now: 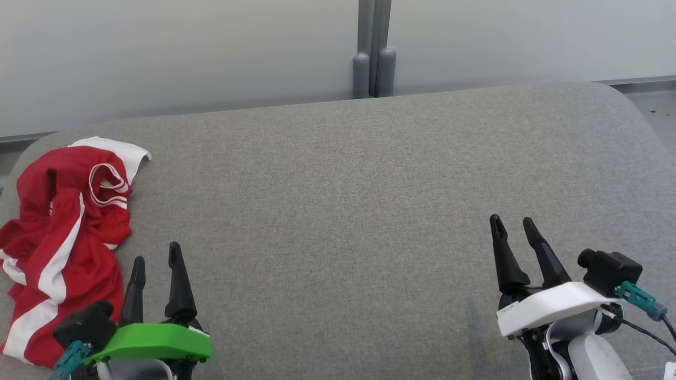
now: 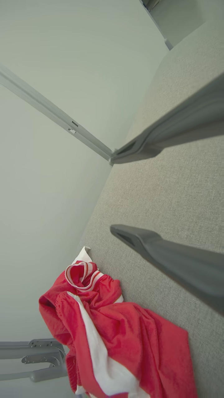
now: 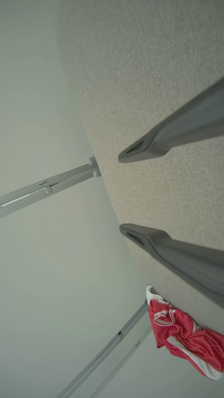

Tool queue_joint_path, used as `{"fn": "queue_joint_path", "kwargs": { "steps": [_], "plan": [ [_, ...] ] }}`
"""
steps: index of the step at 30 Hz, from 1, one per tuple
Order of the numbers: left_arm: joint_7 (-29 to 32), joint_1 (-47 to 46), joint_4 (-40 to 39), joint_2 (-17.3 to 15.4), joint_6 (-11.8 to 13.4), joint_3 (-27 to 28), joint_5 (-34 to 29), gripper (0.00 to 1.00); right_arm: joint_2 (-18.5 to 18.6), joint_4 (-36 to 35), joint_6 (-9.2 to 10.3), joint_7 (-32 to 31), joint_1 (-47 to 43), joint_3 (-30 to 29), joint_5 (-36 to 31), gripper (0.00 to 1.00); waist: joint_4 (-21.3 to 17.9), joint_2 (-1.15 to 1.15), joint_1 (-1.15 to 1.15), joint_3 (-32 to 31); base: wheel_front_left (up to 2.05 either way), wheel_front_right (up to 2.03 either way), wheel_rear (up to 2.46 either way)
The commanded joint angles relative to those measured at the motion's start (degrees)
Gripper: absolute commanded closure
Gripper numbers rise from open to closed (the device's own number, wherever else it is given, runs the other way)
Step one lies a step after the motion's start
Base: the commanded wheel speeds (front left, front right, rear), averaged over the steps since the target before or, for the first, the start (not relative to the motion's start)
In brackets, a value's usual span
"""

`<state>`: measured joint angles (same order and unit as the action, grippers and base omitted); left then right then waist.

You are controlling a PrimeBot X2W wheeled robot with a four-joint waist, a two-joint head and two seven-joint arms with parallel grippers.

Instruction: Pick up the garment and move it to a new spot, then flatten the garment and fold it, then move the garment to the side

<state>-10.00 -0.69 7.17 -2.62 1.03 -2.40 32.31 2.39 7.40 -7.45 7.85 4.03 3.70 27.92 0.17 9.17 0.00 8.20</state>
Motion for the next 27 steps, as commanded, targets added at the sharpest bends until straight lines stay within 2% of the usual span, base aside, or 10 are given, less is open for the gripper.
{"fn": "queue_joint_path", "kwargs": {
  "steps": [1,27],
  "plan": [
    [-0.5,0.5,-0.4,-0.3,0.3,-0.2,-1.7,0.00,0.4,-0.7,-0.04,0.6,-0.1,0.3,-1.4,0.00,0.0,0.00,0.00,0.0,0.00,0.00,0.00],
    [-3.3,1.3,1.9,-0.3,-1.3,-0.9,-16.3,0.00,0.5,-0.8,-0.04,4.6,-1.1,3.3,-14.7,0.00,-0.1,0.00,0.00,-0.6,0.00,0.00,0.00]
  ]
}}
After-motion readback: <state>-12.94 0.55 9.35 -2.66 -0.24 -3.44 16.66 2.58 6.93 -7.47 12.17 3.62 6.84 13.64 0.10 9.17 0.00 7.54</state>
